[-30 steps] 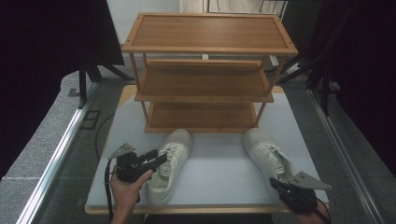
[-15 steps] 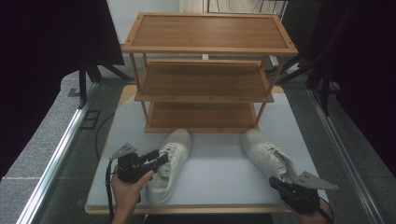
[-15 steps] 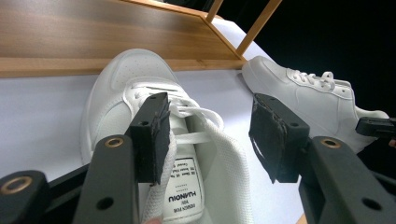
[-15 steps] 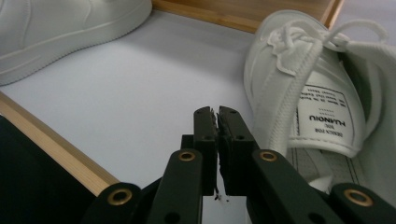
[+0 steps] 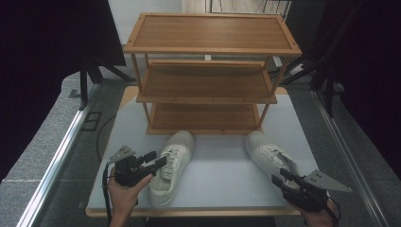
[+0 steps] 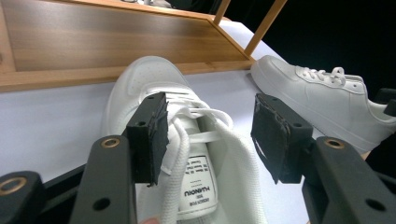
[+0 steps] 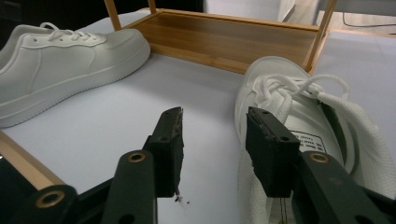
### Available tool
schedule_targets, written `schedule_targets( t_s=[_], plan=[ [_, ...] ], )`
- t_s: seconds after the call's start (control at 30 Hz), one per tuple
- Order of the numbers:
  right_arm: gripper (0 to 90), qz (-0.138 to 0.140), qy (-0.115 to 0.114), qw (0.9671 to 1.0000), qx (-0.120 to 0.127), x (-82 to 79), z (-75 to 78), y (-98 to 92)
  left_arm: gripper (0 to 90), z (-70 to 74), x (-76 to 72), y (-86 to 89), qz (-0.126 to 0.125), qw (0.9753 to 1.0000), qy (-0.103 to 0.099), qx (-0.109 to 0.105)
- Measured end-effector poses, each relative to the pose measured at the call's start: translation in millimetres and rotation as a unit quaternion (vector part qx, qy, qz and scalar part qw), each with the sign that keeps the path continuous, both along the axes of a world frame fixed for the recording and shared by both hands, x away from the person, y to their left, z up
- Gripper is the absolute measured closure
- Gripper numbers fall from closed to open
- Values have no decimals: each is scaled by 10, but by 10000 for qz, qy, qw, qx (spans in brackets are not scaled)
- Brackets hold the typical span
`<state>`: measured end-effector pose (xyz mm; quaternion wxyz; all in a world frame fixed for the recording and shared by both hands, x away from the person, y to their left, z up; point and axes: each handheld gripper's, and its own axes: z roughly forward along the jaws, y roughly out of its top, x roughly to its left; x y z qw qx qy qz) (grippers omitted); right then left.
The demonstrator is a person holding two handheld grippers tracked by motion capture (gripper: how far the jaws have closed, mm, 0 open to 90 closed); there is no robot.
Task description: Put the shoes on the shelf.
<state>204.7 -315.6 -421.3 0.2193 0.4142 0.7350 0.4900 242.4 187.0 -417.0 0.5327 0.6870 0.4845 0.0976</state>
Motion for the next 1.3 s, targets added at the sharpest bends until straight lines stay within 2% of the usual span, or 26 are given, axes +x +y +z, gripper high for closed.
schedule_targets(
  t_s=[0.13, 0.2, 0.27, 0.3, 0.33, 0.4, 0.53, 0.57, 0.77, 0.93, 1.03, 1.27, 1.3],
  plan=[
    [516, -74, -60, 10000, -26, 2, 34, -30, 451, 31, -2, 31, -16, 10000, -25, -2],
    [509, -126, -127, 9998, -4, 18, 99, -95, 450, 75, -12, 65, 34, 9999, -143, -18],
    [500, -170, -165, 9997, -20, 33, 124, -124, 448, 89, -15, 72, 51, 9998, -169, -15],
    [481, -332, -202, 9992, -9, 76, 161, -194, 445, 106, -15, 69, 13, 9997, -209, 103],
    [477, -396, -199, 9990, 25, 101, 166, -233, 444, 106, -15, 69, 13, 9997, -209, 103],
    [471, -483, -158, 9987, 37, 154, 156, -312, 442, 80, -3, 67, -1, 9994, -185, 288],
    [460, -560, -28, 9984, -105, 227, 128, -412, 441, 7, 28, 75, -1, 9991, -93, 424],
    [458, -584, 45, 9981, -187, 265, 110, -461, 441, -40, 45, 81, -7, 9986, -33, 523],
    [440, -523, 242, 9982, -181, 365, 48, -532, 438, -153, 69, 96, -56, 9977, 178, 650],
    [437, -450, 294, 9984, -190, 442, 25, -535, 435, -215, 90, 84, -80, 9966, 290, 768],
    [436, -351, 360, 9982, -321, 530, 12, -496, 436, -268, 144, 50, -30, 9951, 391, 906],
    [446, -277, 443, 9969, -590, 654, -66, -413, 447, -301, 205, -47, 78, 9926, 425, 1133],
    [455, -231, 497, 9950, -836, 700, -112, -354, 448, -317, 225, -74, 105, 9919, 448, 1185]
  ],
)
